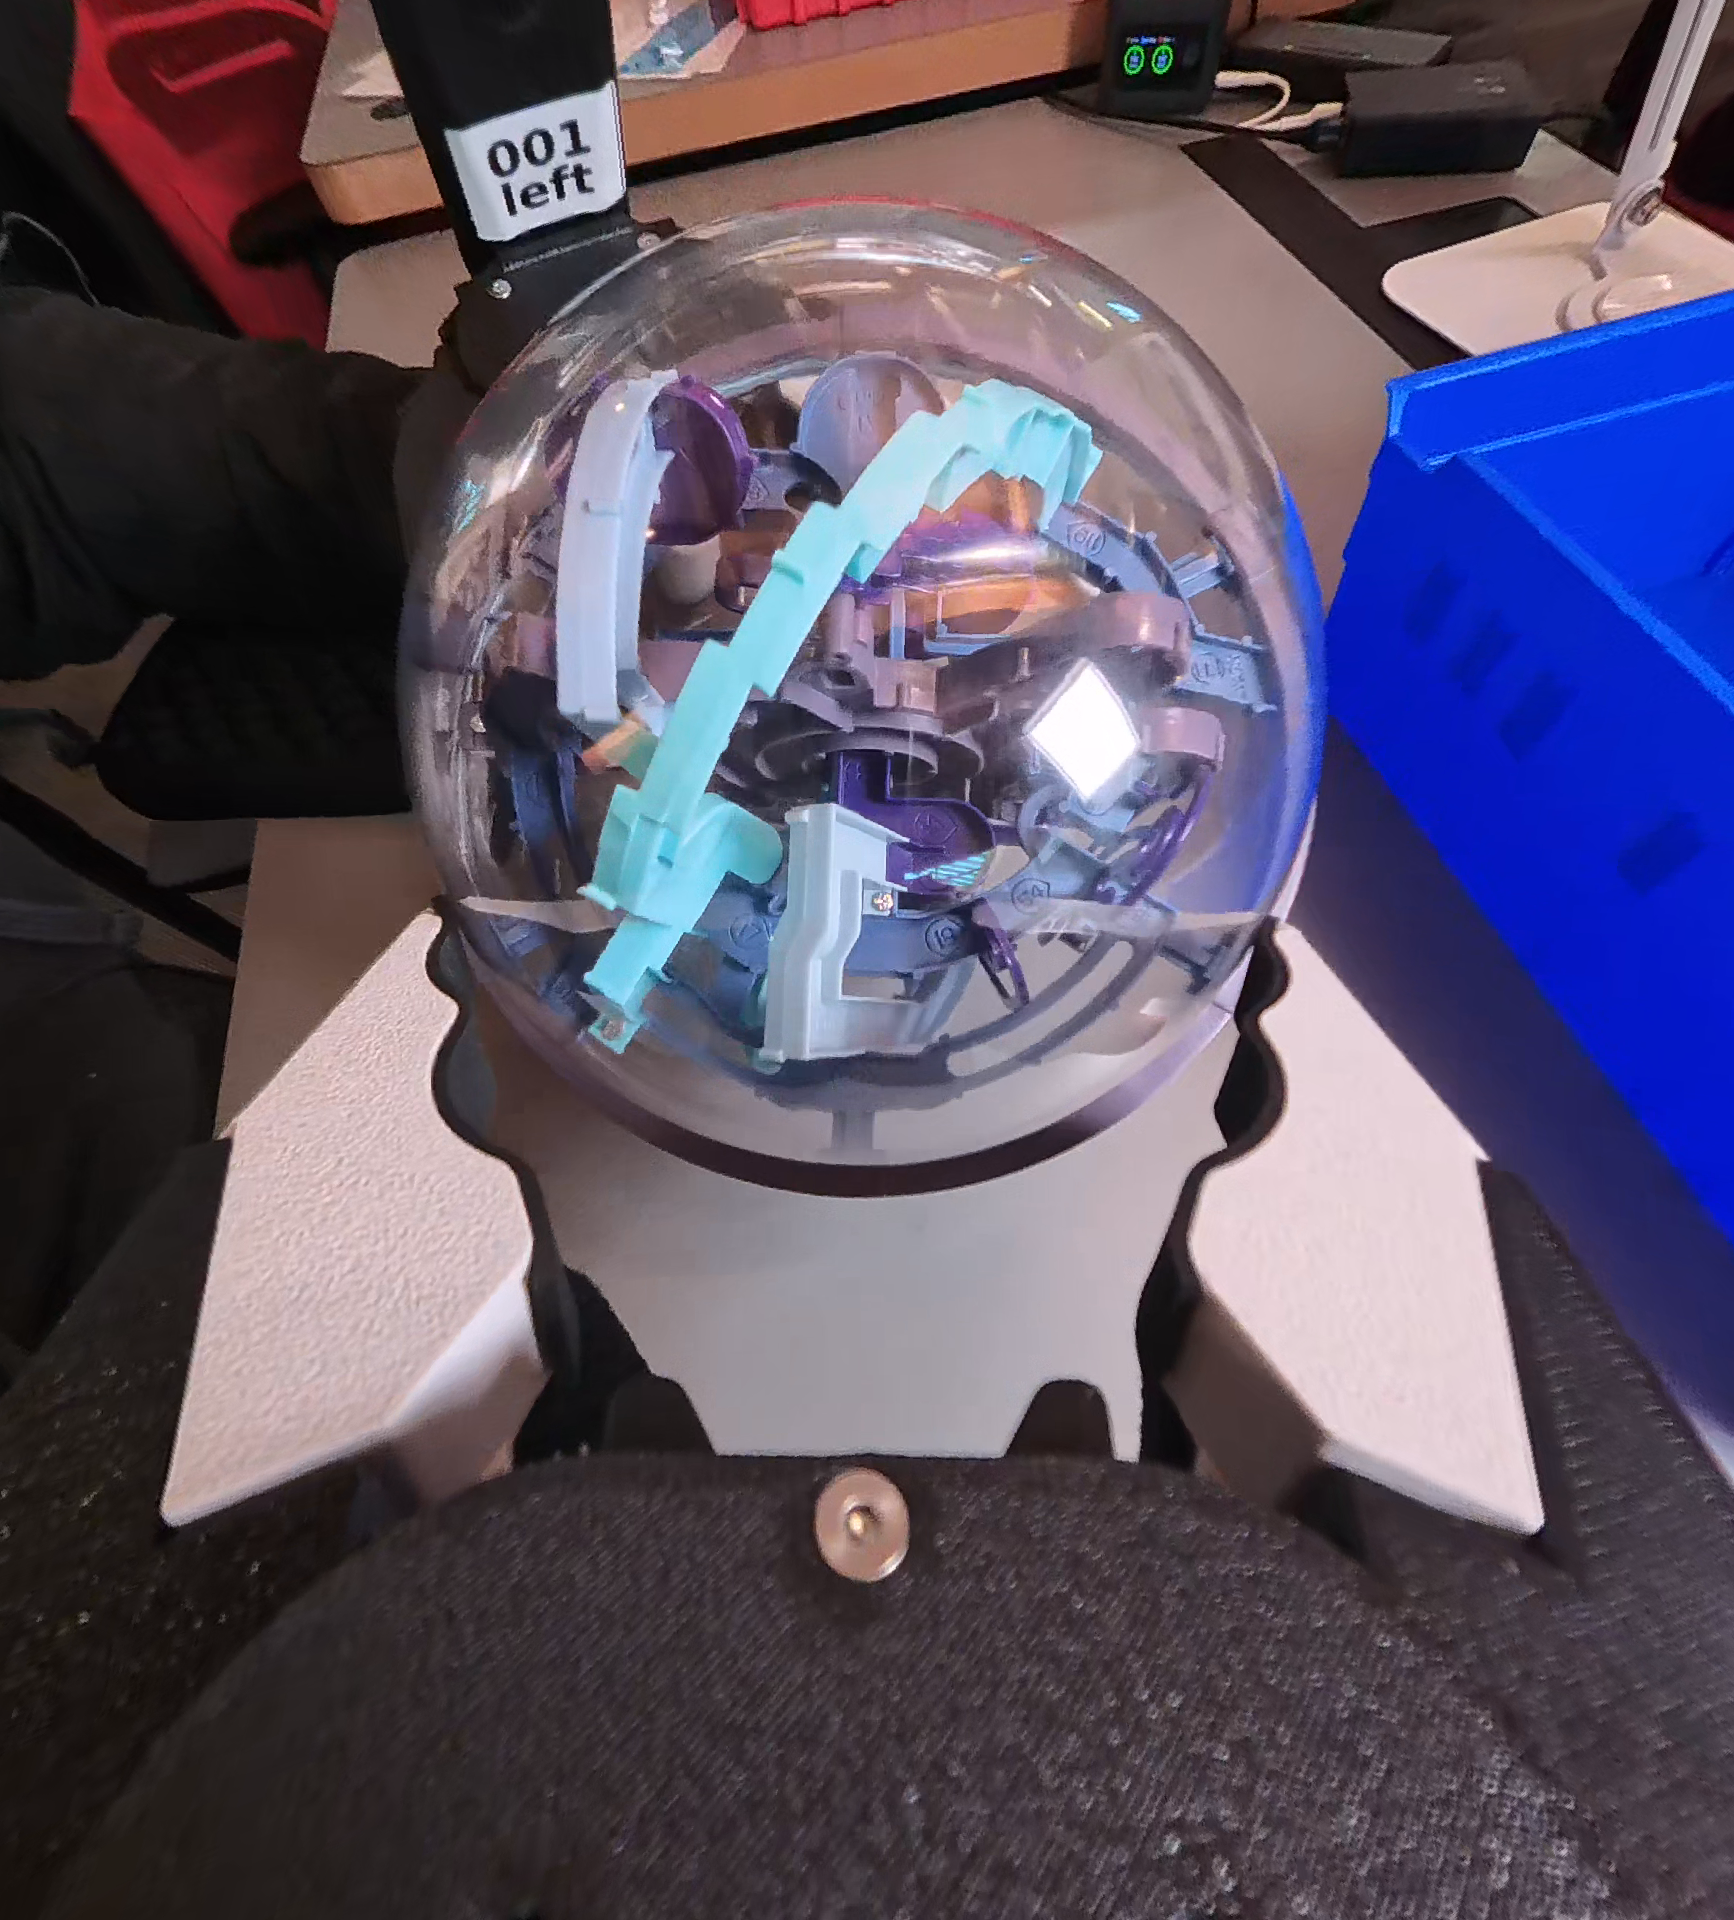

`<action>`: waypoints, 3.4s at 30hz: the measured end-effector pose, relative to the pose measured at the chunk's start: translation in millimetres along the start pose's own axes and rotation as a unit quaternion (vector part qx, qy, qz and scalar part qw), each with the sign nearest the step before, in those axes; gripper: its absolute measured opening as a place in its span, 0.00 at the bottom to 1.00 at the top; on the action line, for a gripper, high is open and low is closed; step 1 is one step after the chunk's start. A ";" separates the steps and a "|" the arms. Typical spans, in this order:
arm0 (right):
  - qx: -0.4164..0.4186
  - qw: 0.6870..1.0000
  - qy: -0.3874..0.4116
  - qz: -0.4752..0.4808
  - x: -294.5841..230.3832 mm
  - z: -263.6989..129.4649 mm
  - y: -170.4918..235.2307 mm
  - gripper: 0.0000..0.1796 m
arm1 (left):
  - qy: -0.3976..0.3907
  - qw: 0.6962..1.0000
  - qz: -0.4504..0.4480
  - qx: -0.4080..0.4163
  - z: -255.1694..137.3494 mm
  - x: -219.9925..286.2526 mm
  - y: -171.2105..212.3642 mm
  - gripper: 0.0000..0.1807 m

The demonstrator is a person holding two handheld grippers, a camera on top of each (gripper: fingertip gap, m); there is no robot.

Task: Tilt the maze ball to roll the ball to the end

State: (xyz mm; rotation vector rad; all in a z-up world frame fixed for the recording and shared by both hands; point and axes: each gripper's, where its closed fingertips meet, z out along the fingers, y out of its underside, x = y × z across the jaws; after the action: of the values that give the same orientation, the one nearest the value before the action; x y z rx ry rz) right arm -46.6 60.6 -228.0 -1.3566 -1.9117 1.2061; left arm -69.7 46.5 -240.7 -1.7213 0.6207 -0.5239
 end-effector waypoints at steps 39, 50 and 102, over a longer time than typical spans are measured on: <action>0.083 0.994 -0.042 -0.057 -15.1 -17.8 40.3 0.43 | -0.006 0.990 -0.133 0.044 -107.5 -30.1 17.7 0.51; 0.142 0.987 -0.071 -0.010 -15.2 -33.9 31.4 0.05 | 0.020 0.979 -0.196 0.058 -83.2 -30.4 24.9 0.32; 0.146 0.919 0.157 -0.330 -4.0 -35.7 12.3 0.06 | -0.136 0.980 0.138 -0.047 -56.4 -24.5 40.2 0.10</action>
State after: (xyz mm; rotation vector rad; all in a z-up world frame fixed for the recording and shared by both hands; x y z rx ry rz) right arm -10.8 71.6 -221.1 -0.6123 -1.6650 0.8237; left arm -129.6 13.5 -267.7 -1.7215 0.6801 -0.0616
